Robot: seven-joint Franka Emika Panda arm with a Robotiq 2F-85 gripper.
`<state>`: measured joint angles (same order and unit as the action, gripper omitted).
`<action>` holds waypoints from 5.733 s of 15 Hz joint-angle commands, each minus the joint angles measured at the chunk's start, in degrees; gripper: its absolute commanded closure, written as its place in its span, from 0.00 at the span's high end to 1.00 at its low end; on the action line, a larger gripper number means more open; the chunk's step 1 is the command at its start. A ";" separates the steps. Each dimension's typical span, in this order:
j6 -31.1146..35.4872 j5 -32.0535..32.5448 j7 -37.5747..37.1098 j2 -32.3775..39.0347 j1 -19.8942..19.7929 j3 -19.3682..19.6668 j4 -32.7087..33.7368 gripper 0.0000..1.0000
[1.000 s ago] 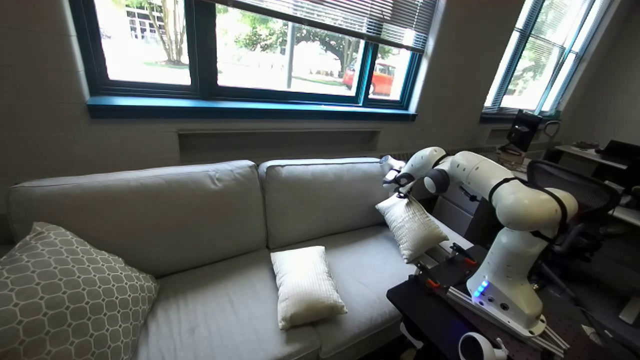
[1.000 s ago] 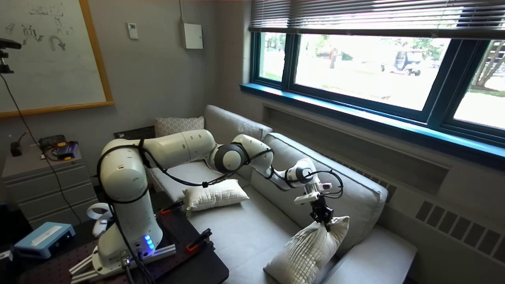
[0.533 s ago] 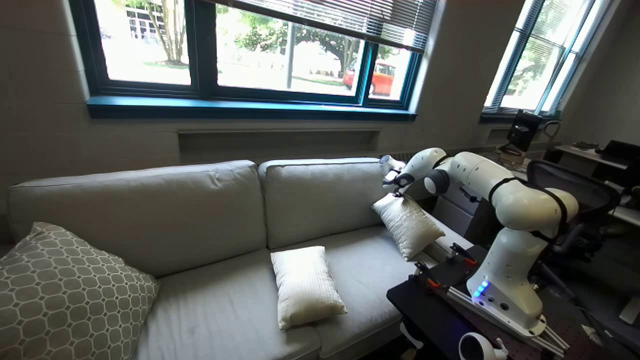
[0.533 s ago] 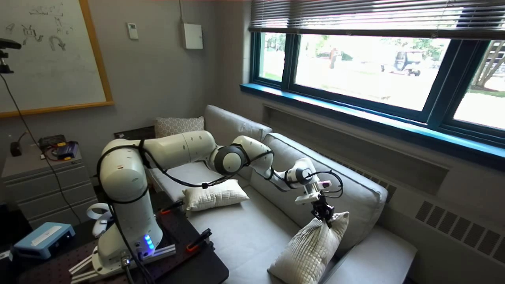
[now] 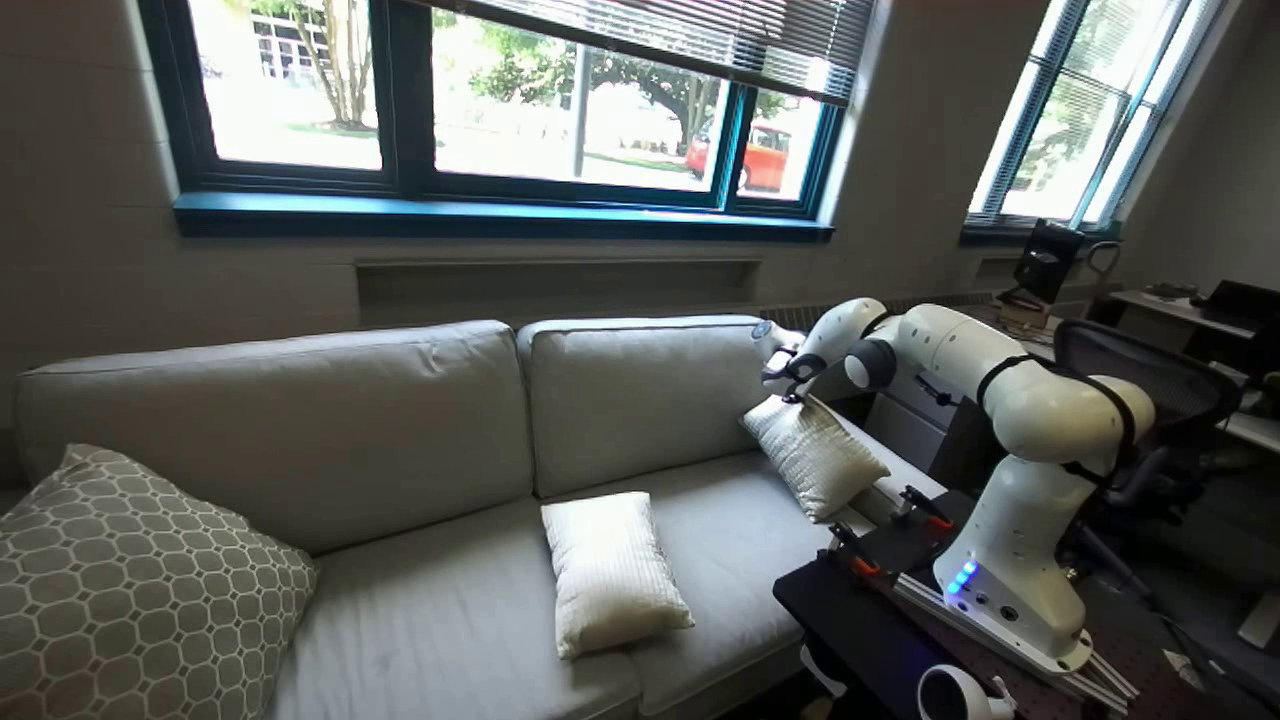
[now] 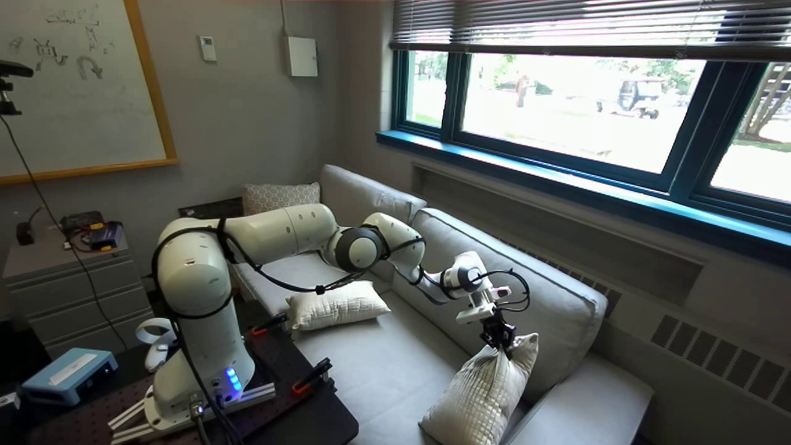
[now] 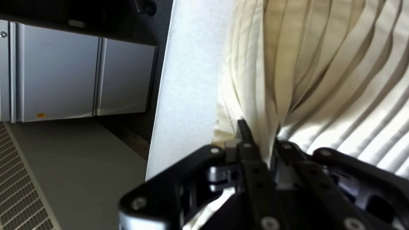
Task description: Arrange the cushions, one in front of the other, against the armrest
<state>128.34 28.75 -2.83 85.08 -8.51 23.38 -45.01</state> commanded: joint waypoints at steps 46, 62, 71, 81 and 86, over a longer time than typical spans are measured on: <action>13.03 -30.94 5.71 -11.32 8.12 -33.46 -11.78 1.00; 31.86 -69.90 46.90 2.15 -8.43 -54.86 -32.27 1.00; 21.85 -114.42 60.94 1.00 12.39 -41.04 -28.76 1.00; 20.95 -134.33 60.45 -0.89 30.90 -25.71 -29.85 0.53; 27.08 -135.31 61.34 -0.09 34.41 -26.90 -25.69 0.16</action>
<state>153.05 -104.07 57.49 83.72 21.40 -4.30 -73.06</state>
